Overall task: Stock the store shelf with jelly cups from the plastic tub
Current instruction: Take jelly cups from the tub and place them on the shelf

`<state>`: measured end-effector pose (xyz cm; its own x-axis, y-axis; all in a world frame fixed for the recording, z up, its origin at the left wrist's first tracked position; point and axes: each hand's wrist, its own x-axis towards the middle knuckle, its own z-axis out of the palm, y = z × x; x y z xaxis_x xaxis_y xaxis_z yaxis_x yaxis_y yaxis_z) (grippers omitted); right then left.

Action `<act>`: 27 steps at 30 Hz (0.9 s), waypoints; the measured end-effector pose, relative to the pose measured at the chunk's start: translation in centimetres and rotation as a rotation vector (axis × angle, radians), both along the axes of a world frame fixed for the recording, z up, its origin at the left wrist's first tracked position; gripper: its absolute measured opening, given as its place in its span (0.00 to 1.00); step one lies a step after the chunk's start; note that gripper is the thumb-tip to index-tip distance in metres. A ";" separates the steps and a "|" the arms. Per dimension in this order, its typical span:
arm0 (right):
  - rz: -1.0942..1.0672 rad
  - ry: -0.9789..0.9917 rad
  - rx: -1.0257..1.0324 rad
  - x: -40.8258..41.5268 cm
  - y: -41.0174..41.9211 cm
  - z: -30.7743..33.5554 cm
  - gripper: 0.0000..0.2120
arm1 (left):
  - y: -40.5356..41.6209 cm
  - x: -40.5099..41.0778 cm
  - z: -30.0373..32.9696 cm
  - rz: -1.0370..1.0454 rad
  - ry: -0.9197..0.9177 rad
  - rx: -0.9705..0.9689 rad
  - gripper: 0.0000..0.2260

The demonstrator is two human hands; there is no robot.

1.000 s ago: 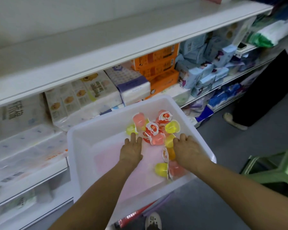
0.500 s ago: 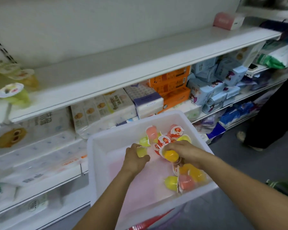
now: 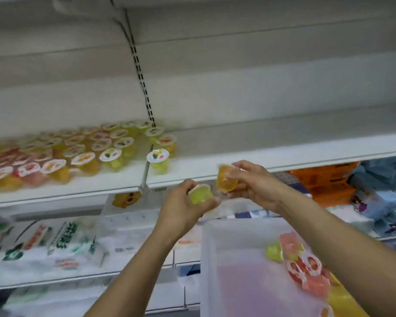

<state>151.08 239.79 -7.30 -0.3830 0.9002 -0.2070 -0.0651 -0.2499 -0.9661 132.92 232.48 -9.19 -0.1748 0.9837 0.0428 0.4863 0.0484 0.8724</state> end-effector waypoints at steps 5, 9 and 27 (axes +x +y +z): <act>-0.068 -0.048 0.121 -6.3 5.0 2.3 0.14 | 2.6 -4.9 5.5 0.090 0.048 0.127 0.21; -0.145 -0.177 0.239 -10.8 8.8 3.0 0.25 | 5.9 -9.6 8.7 0.142 0.071 0.251 0.14; -0.205 -0.681 0.512 -20.9 24.9 0.4 0.27 | 18.1 -20.3 10.1 0.157 0.211 0.271 0.19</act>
<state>130.21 264.68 -6.95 -0.1439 0.9826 0.1171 0.5703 0.1790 -0.8017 112.67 250.63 0.92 -0.2822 0.8937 0.3489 0.6621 -0.0818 0.7449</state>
